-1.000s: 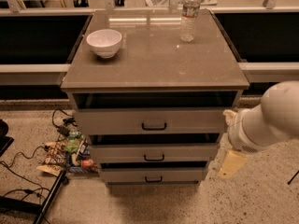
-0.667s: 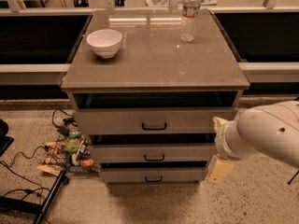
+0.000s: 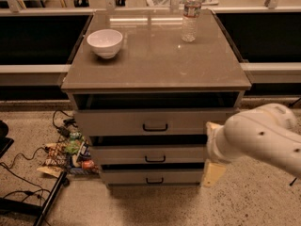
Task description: Open middle drawer
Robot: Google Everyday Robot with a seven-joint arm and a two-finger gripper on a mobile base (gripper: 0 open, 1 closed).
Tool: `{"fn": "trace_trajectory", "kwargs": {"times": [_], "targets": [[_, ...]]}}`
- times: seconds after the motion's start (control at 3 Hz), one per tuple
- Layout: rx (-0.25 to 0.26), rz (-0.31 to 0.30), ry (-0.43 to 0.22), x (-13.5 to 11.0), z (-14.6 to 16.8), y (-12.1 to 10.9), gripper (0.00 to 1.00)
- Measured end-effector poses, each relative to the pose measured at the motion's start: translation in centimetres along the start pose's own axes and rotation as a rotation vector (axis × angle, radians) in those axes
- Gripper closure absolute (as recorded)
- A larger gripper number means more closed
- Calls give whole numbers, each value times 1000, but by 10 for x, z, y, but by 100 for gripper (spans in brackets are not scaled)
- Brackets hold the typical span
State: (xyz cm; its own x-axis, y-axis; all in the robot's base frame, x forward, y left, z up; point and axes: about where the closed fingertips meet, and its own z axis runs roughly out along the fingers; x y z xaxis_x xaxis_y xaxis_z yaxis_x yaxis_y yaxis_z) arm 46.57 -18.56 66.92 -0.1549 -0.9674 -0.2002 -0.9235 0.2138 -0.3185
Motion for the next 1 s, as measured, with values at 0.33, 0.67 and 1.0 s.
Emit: {"fn": "trace_trajectory", "kwargs": {"times": [0.33, 0.67, 1.0], "targets": [[-35, -17, 29, -1, 57, 13, 0], [-54, -11, 33, -1, 106, 23, 0], [-84, -7, 60, 2, 154, 33, 0]]}}
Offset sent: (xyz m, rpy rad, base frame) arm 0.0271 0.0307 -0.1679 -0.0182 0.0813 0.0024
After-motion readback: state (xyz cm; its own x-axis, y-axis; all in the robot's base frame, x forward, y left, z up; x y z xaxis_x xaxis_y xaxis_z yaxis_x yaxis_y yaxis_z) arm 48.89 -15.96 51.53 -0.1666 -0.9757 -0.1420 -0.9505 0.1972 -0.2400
